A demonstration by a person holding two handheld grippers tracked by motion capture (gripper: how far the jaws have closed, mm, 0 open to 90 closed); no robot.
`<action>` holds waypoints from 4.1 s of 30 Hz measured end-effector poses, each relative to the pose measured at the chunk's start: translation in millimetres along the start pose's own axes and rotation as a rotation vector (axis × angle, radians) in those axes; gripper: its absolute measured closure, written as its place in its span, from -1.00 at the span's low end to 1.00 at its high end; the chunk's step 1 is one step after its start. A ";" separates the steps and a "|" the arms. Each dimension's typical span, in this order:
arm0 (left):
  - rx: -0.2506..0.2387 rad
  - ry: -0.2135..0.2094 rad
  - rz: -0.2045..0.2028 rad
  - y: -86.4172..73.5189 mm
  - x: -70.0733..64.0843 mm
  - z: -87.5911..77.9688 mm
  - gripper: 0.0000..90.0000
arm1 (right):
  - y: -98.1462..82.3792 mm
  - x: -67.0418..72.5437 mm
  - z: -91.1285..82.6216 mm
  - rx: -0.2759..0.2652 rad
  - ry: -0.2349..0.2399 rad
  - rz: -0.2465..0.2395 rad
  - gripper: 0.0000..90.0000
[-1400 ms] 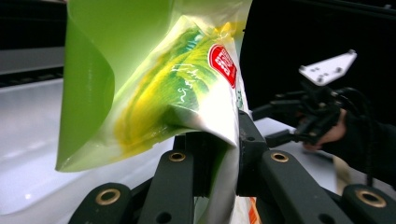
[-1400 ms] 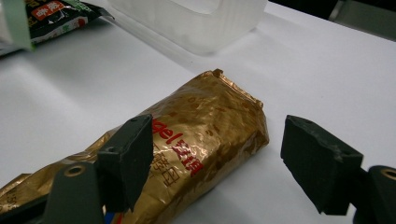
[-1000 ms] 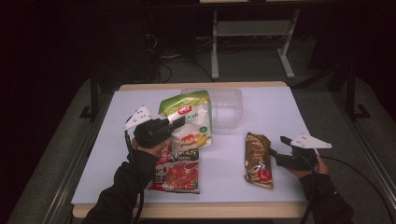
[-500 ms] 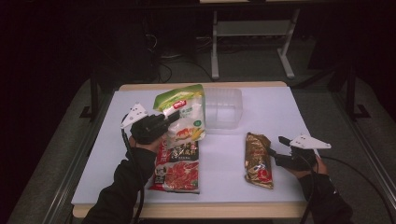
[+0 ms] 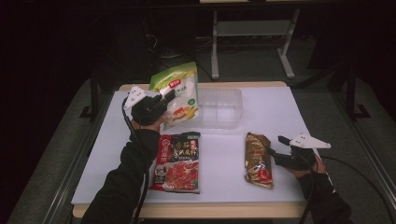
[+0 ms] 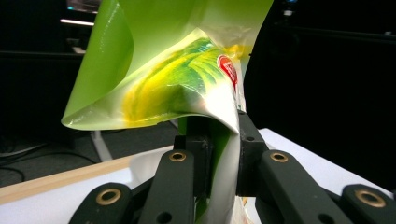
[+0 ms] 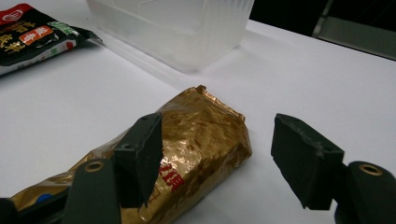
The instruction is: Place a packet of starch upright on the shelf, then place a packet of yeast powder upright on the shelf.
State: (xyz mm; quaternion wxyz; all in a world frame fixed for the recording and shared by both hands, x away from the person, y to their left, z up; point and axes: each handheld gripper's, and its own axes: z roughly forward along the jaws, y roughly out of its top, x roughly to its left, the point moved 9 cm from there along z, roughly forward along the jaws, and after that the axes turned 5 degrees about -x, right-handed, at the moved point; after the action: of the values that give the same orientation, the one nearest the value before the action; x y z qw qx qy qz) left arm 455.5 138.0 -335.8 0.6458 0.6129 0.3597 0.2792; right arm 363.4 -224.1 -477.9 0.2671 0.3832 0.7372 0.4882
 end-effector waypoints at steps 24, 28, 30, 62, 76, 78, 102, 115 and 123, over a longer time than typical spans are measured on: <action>-0.001 0.152 -0.019 -5.9 23.7 67.0 0.76 | 0.3 3.5 3.0 -0.009 0.007 -0.025 -0.26; -0.016 0.178 -0.040 -6.9 22.2 80.9 0.76 | -0.6 3.2 3.9 -0.003 0.007 -0.025 -0.26; -0.016 0.181 -0.038 -8.1 19.8 87.9 0.76 | -1.4 3.5 4.5 -0.001 0.010 -0.023 -0.26; 0.144 0.063 0.023 -45.8 0.8 107.1 0.71 | -7.9 14.9 12.2 0.036 0.035 -0.068 -0.26; 0.379 -0.080 0.109 -41.5 16.3 85.7 0.10 | -11.5 21.5 14.9 0.071 0.071 -0.088 -0.26; 0.416 -0.106 0.129 -46.9 15.0 82.5 -0.01 | -12.6 20.9 15.2 0.076 0.073 -0.084 -0.26; 0.587 -0.137 0.403 -102.1 -2.2 80.9 0.63 | -9.3 25.7 15.8 0.068 0.075 -0.102 -0.26; 0.503 -0.142 0.401 -88.1 -7.2 80.0 0.49 | -9.2 27.2 15.6 0.066 0.086 -0.102 -0.24; 0.553 -0.187 0.415 -87.4 -3.1 47.3 0.13 | -8.5 29.4 15.8 0.070 0.089 -0.109 -0.25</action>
State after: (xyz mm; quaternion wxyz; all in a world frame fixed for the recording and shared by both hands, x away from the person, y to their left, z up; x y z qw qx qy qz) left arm 484.8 99.5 -422.6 0.4151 0.8474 0.2289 0.2392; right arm 356.4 -193.6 -492.3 0.2468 0.3296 0.7847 0.4634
